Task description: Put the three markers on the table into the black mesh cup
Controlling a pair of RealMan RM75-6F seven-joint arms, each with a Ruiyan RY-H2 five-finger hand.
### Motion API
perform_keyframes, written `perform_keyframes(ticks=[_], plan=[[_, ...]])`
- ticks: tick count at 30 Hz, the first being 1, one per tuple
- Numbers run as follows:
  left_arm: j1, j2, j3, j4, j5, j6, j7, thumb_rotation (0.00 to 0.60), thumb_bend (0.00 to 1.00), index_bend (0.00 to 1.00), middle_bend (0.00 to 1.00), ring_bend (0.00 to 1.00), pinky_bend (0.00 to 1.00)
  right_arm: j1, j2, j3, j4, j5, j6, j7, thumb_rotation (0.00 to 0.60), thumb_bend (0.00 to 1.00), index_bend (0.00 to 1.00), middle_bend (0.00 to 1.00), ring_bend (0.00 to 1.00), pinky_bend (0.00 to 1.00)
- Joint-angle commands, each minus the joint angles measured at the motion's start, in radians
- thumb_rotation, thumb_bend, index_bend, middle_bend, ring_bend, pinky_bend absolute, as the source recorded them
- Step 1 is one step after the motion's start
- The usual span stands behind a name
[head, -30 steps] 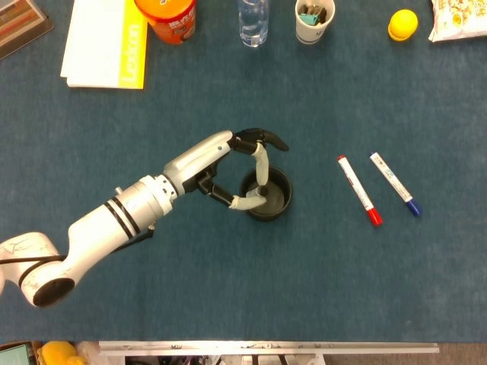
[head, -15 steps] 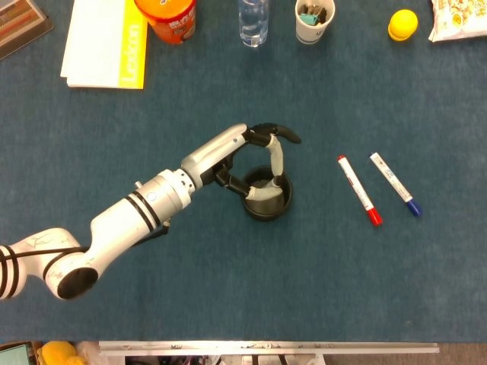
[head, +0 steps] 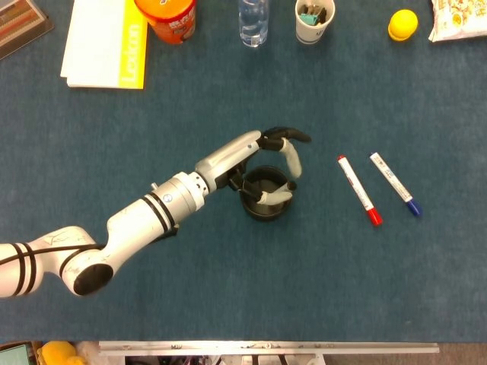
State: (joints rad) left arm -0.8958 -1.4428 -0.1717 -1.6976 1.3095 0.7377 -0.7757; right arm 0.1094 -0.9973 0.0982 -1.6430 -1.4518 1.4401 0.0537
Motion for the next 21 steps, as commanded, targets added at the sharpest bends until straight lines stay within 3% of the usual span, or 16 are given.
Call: perform_keyframes(ticks=[1,5,12,21], plan=[[0.005,0.008,0.008,0.015,0.022,0.000,0.019,0.600,0.23,0.24,0.03,0.00,0.08,0.002,0.000,0.000,0.001,-0.002,-0.001,0.001,0.600,0.09,0.18,0.26,0.10,0.19],[0.015,0.057,0.027,0.013,0.080,0.007,0.042,0.600,0.23,0.22,0.02,0.00,0.08,0.008,0.001,0.001,0.000,-0.015,-0.004,0.003,0.600,0.09,0.18,0.26,0.10,0.19],[0.093,0.187,0.087,0.003,0.195,0.136,0.163,0.600,0.23,0.23,0.03,0.00,0.08,0.026,0.012,0.000,-0.003,-0.053,-0.005,0.008,0.600,0.09,0.20,0.26,0.10,0.19],[0.253,0.294,0.133,0.012,0.178,0.344,0.417,0.600,0.23,0.25,0.05,0.00,0.08,0.046,-0.001,-0.014,0.031,-0.099,-0.019,0.025,0.600,0.10,0.26,0.27,0.10,0.19]])
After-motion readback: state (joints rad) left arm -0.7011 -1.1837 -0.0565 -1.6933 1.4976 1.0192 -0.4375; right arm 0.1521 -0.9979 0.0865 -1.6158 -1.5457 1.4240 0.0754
